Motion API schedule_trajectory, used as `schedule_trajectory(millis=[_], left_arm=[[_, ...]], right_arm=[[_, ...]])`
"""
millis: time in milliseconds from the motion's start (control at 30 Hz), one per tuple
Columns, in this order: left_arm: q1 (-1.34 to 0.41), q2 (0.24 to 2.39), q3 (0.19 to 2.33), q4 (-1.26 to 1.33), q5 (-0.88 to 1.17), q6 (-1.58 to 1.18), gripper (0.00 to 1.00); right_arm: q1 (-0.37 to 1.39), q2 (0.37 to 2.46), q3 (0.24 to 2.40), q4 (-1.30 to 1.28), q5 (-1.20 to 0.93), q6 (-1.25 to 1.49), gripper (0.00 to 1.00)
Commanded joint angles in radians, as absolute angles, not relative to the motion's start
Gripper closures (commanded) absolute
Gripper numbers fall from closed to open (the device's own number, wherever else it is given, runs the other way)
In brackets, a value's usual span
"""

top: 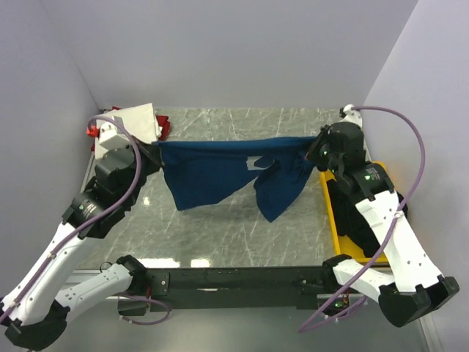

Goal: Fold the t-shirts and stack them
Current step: Flatten the tshirt out

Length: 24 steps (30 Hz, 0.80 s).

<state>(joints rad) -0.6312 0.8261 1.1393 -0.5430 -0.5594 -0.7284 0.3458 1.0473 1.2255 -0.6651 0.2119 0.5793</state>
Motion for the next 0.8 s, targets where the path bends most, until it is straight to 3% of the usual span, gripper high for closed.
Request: schedule_trajectory(millis=[0, 167, 233, 400, 467, 567, 667, 767], left_arm=[[-0.569, 0.896, 1.216, -0.49, -0.612, -0.652, 1.0], [-0.347, 1.113, 1.342, -0.313, -0.41, -0.6, 1.0], [-0.284, 1.219, 1.486, -0.319, -0.362, -0.591, 1.0], [-0.239, 1.305, 1.8, -0.423, -0.307, -0.554, 1.0], [-0.239, 1.263, 1.801, -0.437, -0.304, -0.546, 1.0], [-0.236, 1.183, 1.677, -0.489, -0.313, -0.532, 1.0], [-0.23, 1.094, 1.531, -0.511, -0.293, -0.551, 1.0], [-0.224, 1.032, 1.239, -0.482, -0.252, -0.612, 0.9]], right_arm=[[0.302, 1.077, 1.327, -0.65, 0.143, 0.494, 1.0], [0.247, 1.262, 1.535, -0.598, 0.026, 0.462, 1.0], [0.226, 1.346, 1.68, -0.615, 0.003, 0.457, 1.0], [0.167, 1.45, 2.024, -0.753, -0.101, 0.489, 1.0], [0.164, 1.445, 2.054, -0.784, -0.156, 0.5, 1.0], [0.164, 1.404, 1.979, -0.844, -0.265, 0.496, 1.0], [0.166, 1.307, 1.725, -0.822, -0.279, 0.471, 0.97], [0.164, 1.246, 1.455, -0.711, -0.216, 0.472, 0.69]])
